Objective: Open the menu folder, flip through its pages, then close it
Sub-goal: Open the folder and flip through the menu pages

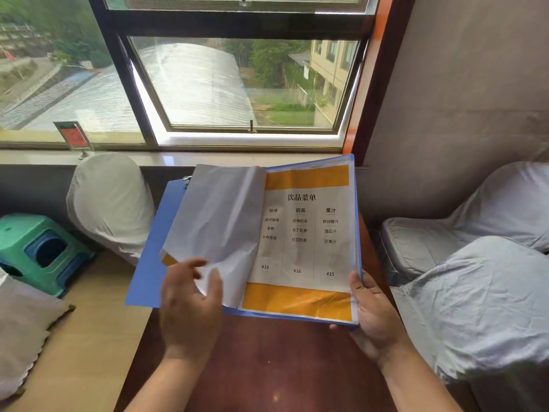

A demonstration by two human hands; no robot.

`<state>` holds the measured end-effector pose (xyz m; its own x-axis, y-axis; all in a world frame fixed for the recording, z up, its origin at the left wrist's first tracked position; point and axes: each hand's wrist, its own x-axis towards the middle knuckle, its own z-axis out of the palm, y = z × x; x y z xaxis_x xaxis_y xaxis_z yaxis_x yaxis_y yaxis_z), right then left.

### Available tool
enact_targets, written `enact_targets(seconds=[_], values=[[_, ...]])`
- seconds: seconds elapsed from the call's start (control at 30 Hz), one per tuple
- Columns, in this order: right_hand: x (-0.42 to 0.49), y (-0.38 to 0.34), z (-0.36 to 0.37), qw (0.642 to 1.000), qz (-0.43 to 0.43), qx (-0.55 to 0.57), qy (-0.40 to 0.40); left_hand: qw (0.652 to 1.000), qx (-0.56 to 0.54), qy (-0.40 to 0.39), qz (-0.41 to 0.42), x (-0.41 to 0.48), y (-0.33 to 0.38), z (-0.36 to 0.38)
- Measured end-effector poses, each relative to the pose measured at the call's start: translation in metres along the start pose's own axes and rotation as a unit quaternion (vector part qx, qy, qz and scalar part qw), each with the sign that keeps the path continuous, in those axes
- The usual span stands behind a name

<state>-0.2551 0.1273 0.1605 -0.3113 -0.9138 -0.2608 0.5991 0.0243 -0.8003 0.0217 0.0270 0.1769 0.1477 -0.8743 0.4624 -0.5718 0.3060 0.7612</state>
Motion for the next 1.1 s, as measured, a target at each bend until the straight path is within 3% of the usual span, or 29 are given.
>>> enact_targets(seconds=[0.1,0.27,0.37,0.47,0.63,0.77,0.87,1.0,1.1], values=[[-0.002,0.002,0.011,1.000,-0.005,0.001,-0.003,0.959,0.141,-0.149,0.193,-0.014,0.029,0.021],[0.001,0.007,0.025,0.999,-0.014,0.028,-0.032,0.921,0.168,-0.294,0.194,-0.034,0.058,0.050],[0.003,0.007,0.026,0.997,-0.020,0.062,-0.045,0.926,0.141,-0.285,0.202,-0.042,0.064,0.057],[0.002,0.004,0.026,0.999,-0.019,0.014,-0.042,0.938,0.107,-0.271,0.186,-0.039,0.067,0.056],[0.004,0.002,0.021,0.999,-0.035,0.007,-0.028,0.949,0.085,-0.198,0.229,-0.033,0.074,0.053],[0.008,-0.001,0.015,0.999,-0.037,0.025,-0.022,0.976,0.000,-0.191,0.109,-0.020,0.070,0.044],[0.009,-0.004,0.008,0.999,-0.034,0.022,-0.008,0.969,-0.107,-0.225,0.000,-0.008,0.059,0.038],[0.008,-0.009,0.005,0.999,-0.034,-0.023,-0.003,0.972,-0.160,-0.085,-0.151,0.013,0.028,0.021],[0.008,-0.012,-0.001,0.999,-0.030,-0.030,0.006,0.948,-0.168,-0.007,-0.271,0.025,-0.004,0.012]])
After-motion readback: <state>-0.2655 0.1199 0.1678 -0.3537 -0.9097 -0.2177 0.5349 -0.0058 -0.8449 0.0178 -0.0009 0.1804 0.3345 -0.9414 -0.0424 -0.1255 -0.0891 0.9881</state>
